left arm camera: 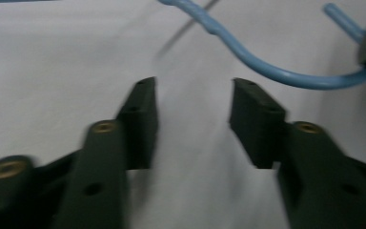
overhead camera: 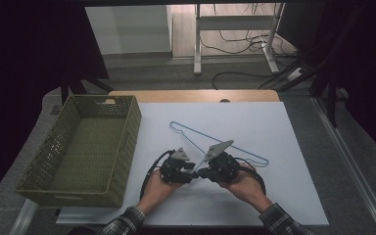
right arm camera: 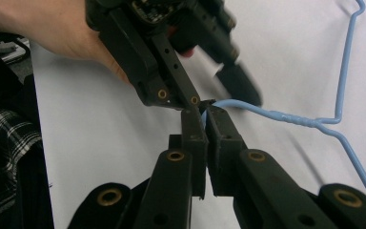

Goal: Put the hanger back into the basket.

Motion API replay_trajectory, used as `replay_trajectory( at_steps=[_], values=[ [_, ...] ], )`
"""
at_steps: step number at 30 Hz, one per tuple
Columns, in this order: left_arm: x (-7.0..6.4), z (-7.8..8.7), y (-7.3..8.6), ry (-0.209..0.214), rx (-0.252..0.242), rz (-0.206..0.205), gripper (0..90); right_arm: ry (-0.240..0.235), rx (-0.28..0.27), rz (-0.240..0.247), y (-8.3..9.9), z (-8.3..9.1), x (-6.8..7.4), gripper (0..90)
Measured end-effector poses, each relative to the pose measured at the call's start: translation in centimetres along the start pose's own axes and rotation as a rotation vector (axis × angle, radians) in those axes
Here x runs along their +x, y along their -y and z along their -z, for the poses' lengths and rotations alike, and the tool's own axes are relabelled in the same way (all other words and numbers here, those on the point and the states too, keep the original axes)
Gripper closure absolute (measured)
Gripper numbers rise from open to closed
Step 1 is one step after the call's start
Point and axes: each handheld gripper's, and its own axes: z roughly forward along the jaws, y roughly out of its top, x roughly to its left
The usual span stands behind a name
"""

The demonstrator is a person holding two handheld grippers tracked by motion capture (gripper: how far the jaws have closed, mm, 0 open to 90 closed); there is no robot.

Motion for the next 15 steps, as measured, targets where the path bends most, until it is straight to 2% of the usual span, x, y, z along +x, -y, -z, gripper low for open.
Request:
replay_trajectory(
  at_steps=[2, 5, 9, 12, 15],
  values=[
    [-0.15, -0.02, -0.03, 0.039, -0.006, 0.003, 78.5, -0.001, 0.0, 0.003, -0.05, -0.02, 0.01, 86.7],
    [-0.5, -0.09, -0.09, 0.055, -0.004, -0.006, 85.6, -0.002, 0.001, 0.003, -0.08, -0.05, 0.03, 86.7],
    [-0.6, 0.06, -0.15, 0.069, -0.023, -0.006, 85.9, -0.003, 0.002, -0.001, -0.03, -0.08, 0.04, 86.5],
    [-0.63, 0.15, -0.18, 0.074, -0.032, -0.009, 84.9, -0.011, 0.001, -0.022, 0.06, -0.12, -0.05, 85.5],
    [-0.64, 0.12, -0.19, 0.078, -0.034, -0.004, 83.6, -0.023, -0.018, -0.045, 0.12, 0.29, -0.46, 77.3]
  ],
)
